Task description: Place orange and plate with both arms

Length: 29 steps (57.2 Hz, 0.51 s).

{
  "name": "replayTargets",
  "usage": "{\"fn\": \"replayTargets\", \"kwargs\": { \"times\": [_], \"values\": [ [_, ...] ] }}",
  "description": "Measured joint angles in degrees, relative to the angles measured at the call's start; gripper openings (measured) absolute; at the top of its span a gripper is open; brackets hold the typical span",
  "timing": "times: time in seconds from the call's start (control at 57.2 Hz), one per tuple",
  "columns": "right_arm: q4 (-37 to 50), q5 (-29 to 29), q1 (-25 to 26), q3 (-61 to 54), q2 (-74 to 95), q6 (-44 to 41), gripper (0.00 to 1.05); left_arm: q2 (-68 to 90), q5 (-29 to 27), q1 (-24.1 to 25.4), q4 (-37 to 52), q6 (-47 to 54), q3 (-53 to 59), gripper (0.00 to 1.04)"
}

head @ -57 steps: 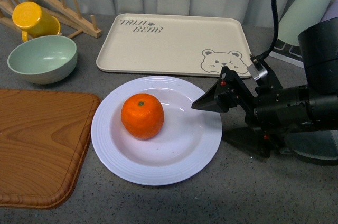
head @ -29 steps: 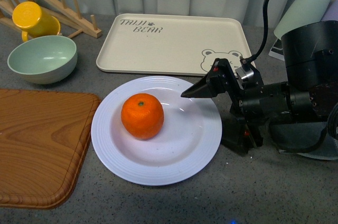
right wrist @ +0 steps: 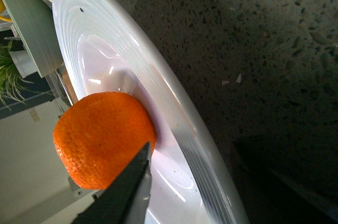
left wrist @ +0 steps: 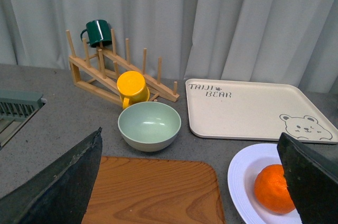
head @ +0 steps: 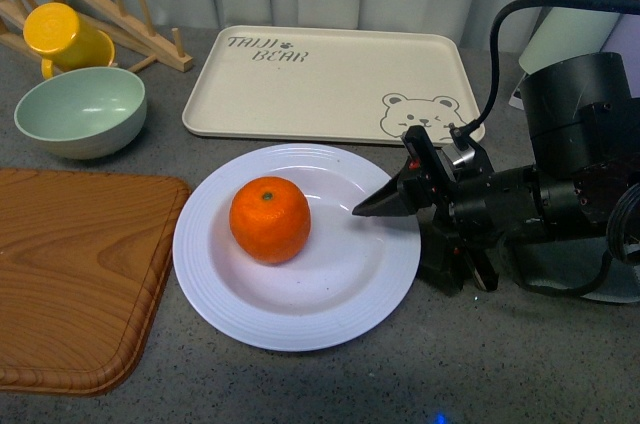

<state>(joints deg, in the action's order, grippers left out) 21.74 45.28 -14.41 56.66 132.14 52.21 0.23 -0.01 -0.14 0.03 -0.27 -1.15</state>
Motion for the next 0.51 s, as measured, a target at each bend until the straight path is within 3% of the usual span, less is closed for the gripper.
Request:
{"fn": "replayTargets", "kwargs": {
  "times": [0.245, 0.507],
  "values": [
    [-0.28, 1.18, 0.00, 0.46, -0.04, -1.20, 0.05, 0.00, 0.00, 0.00, 0.00, 0.00, 0.00, 0.98],
    [0.94, 1.05, -0.17, 0.39, -0.04, -2.03, 0.04, 0.00, 0.00, 0.00, 0.00, 0.00, 0.00, 0.98]
  ]
}}
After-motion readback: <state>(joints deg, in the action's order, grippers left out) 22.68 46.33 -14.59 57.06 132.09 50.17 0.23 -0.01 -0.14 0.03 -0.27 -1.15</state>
